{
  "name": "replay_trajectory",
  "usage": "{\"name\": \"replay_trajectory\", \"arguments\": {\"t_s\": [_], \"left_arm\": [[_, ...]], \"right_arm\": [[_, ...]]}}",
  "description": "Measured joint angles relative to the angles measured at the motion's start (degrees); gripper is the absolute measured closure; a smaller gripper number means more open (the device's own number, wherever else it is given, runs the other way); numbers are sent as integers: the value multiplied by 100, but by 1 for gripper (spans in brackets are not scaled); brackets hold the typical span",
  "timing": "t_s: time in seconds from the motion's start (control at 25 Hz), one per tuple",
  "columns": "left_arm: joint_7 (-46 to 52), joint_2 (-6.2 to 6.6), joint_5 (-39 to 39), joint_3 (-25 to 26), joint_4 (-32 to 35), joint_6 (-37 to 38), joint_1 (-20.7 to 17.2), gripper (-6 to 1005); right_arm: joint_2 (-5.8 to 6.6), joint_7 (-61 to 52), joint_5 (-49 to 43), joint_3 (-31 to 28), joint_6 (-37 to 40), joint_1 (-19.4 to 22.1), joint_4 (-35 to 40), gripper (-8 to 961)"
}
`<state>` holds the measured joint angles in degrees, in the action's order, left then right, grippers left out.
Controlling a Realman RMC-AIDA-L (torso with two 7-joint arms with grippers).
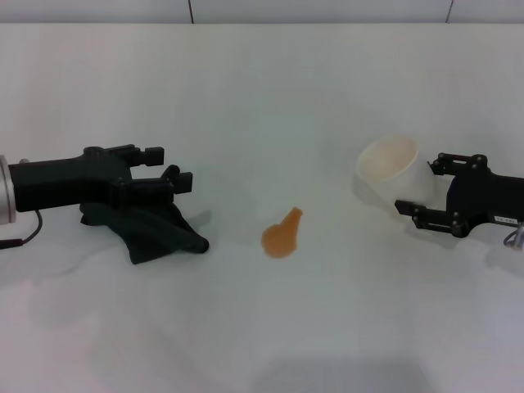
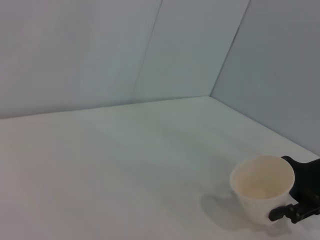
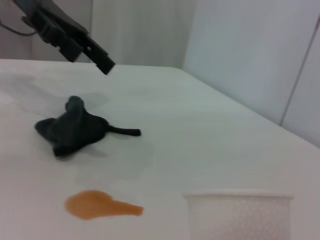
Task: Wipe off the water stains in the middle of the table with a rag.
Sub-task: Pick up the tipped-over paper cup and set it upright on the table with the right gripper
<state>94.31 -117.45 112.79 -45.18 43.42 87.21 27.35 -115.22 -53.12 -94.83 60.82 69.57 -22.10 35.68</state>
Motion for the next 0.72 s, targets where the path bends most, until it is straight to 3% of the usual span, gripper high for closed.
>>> {"name": "replay_trajectory", "arguments": {"t_s": [0.72], "left_arm": [[20,-5,-3,0,35,-55,34,153]], "right_arm": [[-9,-58,216,-62,-262,4,-224,307]]}}
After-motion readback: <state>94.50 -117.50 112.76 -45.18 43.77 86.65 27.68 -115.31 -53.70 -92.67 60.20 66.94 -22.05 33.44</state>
